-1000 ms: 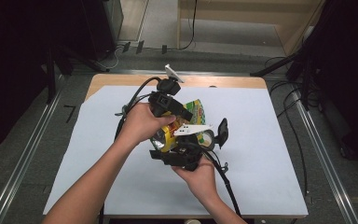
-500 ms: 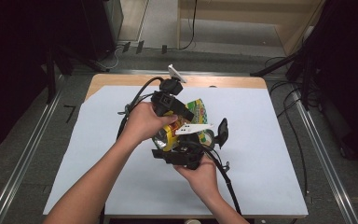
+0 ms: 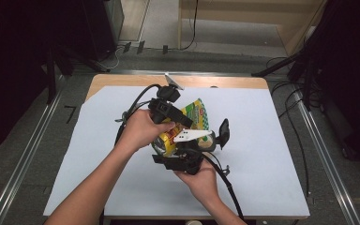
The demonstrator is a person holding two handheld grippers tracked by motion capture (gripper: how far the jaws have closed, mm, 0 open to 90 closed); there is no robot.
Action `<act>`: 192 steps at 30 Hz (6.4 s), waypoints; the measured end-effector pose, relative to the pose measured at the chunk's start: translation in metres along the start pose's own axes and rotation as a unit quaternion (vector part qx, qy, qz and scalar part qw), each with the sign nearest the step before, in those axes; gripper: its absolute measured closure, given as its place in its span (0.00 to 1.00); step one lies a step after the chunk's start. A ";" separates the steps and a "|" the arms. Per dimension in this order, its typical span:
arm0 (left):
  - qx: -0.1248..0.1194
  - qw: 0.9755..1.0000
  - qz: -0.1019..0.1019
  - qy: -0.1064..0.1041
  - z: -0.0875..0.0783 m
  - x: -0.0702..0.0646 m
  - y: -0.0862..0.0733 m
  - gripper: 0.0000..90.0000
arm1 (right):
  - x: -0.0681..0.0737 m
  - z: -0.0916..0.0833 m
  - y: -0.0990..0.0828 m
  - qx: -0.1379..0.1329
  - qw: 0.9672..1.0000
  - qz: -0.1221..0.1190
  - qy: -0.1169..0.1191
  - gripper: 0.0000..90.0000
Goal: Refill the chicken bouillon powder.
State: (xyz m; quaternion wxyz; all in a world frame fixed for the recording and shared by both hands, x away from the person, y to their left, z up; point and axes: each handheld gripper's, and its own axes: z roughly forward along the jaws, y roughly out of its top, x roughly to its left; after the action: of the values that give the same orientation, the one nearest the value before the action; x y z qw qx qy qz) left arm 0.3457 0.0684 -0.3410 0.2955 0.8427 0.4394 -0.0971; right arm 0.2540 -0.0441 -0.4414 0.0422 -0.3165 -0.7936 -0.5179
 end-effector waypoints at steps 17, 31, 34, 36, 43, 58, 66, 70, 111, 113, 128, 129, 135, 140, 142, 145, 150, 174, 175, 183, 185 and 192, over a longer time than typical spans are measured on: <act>-0.004 1.000 -0.012 -0.021 0.005 0.014 -0.023 0.83 | 0.003 0.010 -0.023 0.003 0.999 -0.039 -0.004 0.71; -0.009 0.999 -0.004 -0.048 0.020 0.018 -0.026 0.84 | 0.004 0.012 -0.034 0.019 0.997 -0.075 -0.012 0.71; -0.013 0.998 -0.003 -0.056 0.022 0.019 -0.027 0.84 | 0.003 0.011 -0.038 0.023 0.997 -0.078 -0.013 0.71; -0.013 0.998 -0.001 -0.060 0.023 0.021 -0.028 0.84 | 0.003 0.011 -0.040 0.027 0.996 -0.081 -0.014 0.71; -0.018 0.997 0.000 -0.071 0.026 0.025 -0.029 0.86 | 0.001 0.013 -0.044 0.035 0.995 -0.092 -0.013 0.71; -0.020 0.996 -0.001 -0.084 0.024 0.032 -0.033 0.89 | -0.002 0.016 -0.049 0.055 0.992 -0.115 -0.019 0.69; -0.023 0.996 -0.004 -0.090 0.023 0.035 -0.034 0.91 | -0.002 0.018 -0.052 0.056 0.991 -0.116 -0.022 0.67; -0.025 0.995 -0.007 -0.096 0.021 0.037 -0.034 0.93 | -0.003 0.020 -0.053 0.063 0.992 -0.109 -0.020 0.65; -0.087 0.985 -0.023 -0.147 -0.028 0.058 -0.049 1.00 | -0.014 0.022 -0.054 0.063 0.995 -0.070 -0.039 0.50; -0.091 0.985 -0.021 -0.142 -0.032 0.059 -0.050 1.00 | -0.017 0.021 -0.054 0.061 0.995 -0.063 -0.040 0.50; -0.131 0.982 -0.022 -0.132 -0.056 0.067 -0.055 1.00 | -0.027 0.012 -0.051 0.042 0.997 -0.033 -0.056 0.50; -0.134 0.983 -0.021 -0.123 -0.058 0.068 -0.055 1.00 | -0.028 0.012 -0.051 0.043 0.997 -0.031 -0.056 0.50; -0.150 0.984 -0.033 -0.085 -0.067 0.081 -0.057 1.00 | -0.029 0.010 -0.050 0.040 0.997 -0.028 -0.053 0.50; -0.160 0.983 -0.049 -0.070 -0.072 0.099 -0.058 1.00 | -0.028 0.009 -0.051 0.040 0.998 -0.019 -0.053 0.50; -0.167 0.982 -0.054 -0.067 -0.073 0.105 -0.058 1.00 | -0.029 0.008 -0.051 0.037 0.998 -0.014 -0.047 0.50; -0.173 0.981 -0.058 -0.059 -0.073 0.110 -0.057 1.00 | -0.029 0.007 -0.052 0.036 0.998 -0.009 -0.042 0.51; -0.183 0.980 -0.065 -0.051 -0.069 0.119 -0.053 1.00 | -0.029 0.004 -0.053 0.037 0.998 -0.001 -0.042 0.51; -0.190 0.978 -0.067 -0.045 -0.052 0.137 -0.060 0.98 | -0.027 0.004 -0.052 0.046 0.998 -0.006 -0.044 0.51; -0.189 0.979 -0.065 -0.046 -0.053 0.137 -0.061 0.98 | -0.027 0.004 -0.051 0.045 0.998 -0.006 -0.043 0.51; -0.190 0.979 -0.058 -0.038 -0.057 0.134 -0.070 0.96 | -0.025 0.007 -0.047 0.047 0.998 -0.011 -0.038 0.51; -0.190 0.979 -0.057 -0.036 -0.058 0.134 -0.073 0.95 | -0.025 0.008 -0.046 0.046 0.998 -0.016 -0.036 0.51; -0.193 0.980 -0.039 -0.025 -0.063 0.129 -0.081 0.91 | -0.025 0.008 -0.042 0.046 0.998 -0.023 -0.035 0.51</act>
State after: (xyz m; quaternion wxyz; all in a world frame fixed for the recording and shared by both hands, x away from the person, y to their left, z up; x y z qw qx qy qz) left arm 0.3520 0.2289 -0.3780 0.4598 0.7494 0.4746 -0.0428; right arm 0.2529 -0.0596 -0.4887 0.0170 -0.3139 -0.8248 -0.4699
